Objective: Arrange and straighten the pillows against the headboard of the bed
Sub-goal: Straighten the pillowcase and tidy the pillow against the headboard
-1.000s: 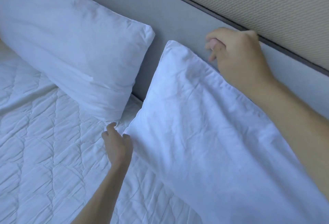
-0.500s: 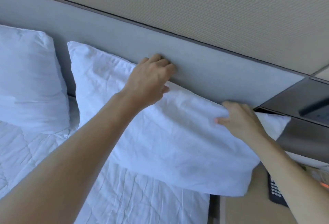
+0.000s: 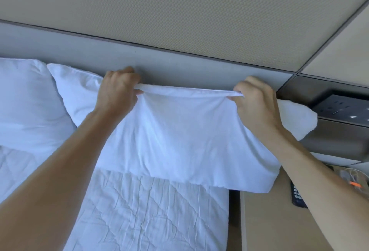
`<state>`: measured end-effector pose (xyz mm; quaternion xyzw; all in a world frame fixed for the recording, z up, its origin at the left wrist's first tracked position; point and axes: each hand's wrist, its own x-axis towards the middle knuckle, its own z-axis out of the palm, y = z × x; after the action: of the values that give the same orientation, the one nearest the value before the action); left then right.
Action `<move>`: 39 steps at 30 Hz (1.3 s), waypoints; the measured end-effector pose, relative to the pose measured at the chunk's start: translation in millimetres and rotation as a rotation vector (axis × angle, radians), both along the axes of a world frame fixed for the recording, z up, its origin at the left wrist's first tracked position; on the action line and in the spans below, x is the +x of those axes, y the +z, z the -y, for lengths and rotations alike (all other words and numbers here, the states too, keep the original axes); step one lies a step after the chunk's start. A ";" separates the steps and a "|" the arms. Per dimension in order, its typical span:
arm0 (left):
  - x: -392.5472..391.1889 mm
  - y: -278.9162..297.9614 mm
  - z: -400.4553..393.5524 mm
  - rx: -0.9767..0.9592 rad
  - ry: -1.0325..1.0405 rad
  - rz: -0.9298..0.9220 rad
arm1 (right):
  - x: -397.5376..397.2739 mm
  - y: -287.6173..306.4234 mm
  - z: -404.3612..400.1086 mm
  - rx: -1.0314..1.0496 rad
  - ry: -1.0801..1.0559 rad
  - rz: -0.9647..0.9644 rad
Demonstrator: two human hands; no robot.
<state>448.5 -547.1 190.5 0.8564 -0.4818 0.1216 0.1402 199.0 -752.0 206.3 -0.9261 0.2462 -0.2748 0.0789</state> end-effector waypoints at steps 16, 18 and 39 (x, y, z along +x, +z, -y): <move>-51.4 -6.5 42.4 0.249 0.001 -0.053 | -69.5 -51.1 5.7 0.328 -0.137 0.200; -80.6 -3.1 70.0 0.226 -0.102 -0.070 | -106.8 -56.9 20.1 0.486 -0.304 0.464; -250.0 -13.0 206.8 0.171 -0.141 -0.316 | -178.7 -108.7 115.3 1.361 -0.104 0.722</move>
<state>198.5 -754.0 177.5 0.8378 -0.5211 -0.0660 0.1489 20.2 -867.3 97.6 -0.5138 0.3632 -0.3513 0.6933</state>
